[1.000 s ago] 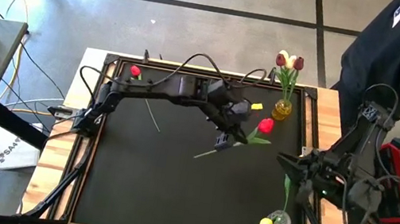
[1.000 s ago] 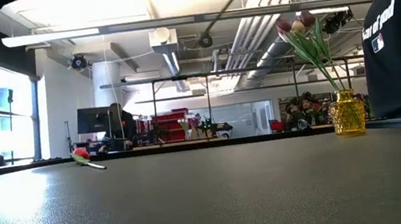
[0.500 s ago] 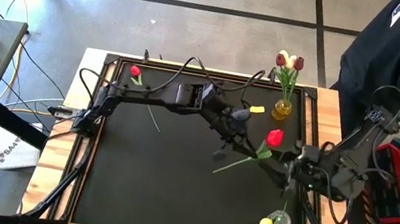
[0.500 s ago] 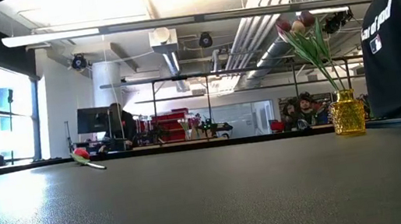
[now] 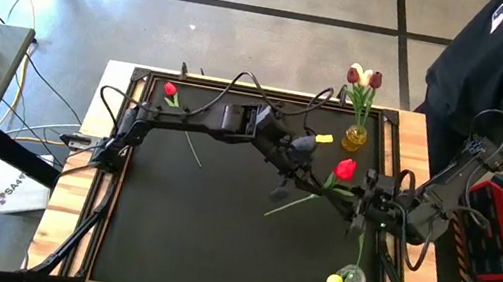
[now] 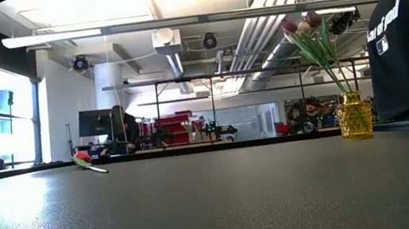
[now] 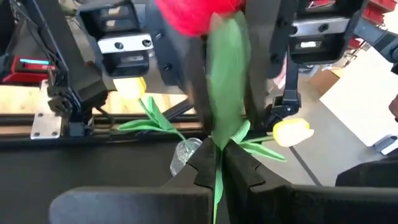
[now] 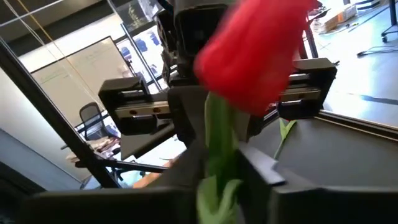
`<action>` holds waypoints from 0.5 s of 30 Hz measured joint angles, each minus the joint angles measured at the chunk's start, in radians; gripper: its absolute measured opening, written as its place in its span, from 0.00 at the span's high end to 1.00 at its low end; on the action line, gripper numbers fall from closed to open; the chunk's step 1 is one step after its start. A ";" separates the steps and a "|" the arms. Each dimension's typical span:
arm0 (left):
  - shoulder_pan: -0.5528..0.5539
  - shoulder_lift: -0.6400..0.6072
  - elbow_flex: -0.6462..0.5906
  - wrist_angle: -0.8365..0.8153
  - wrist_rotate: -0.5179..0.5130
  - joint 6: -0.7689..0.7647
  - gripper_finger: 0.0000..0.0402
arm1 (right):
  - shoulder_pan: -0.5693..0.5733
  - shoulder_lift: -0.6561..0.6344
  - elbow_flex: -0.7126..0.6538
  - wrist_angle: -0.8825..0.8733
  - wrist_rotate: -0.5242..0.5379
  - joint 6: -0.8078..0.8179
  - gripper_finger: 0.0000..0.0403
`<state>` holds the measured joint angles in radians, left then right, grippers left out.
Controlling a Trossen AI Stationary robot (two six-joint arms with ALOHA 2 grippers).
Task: Sort flowers into vase by color
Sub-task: Put the bottom red flower into the transparent flower vase
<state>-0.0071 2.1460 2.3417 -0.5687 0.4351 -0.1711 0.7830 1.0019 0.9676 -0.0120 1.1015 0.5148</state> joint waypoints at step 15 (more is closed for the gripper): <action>-0.024 0.001 0.000 -0.019 0.008 -0.003 0.79 | 0.051 -0.016 0.026 -0.065 -0.200 0.012 0.99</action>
<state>-0.0314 2.1471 2.3419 -0.5881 0.4427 -0.1746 0.8339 0.9859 0.9939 -0.0768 0.9018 0.5263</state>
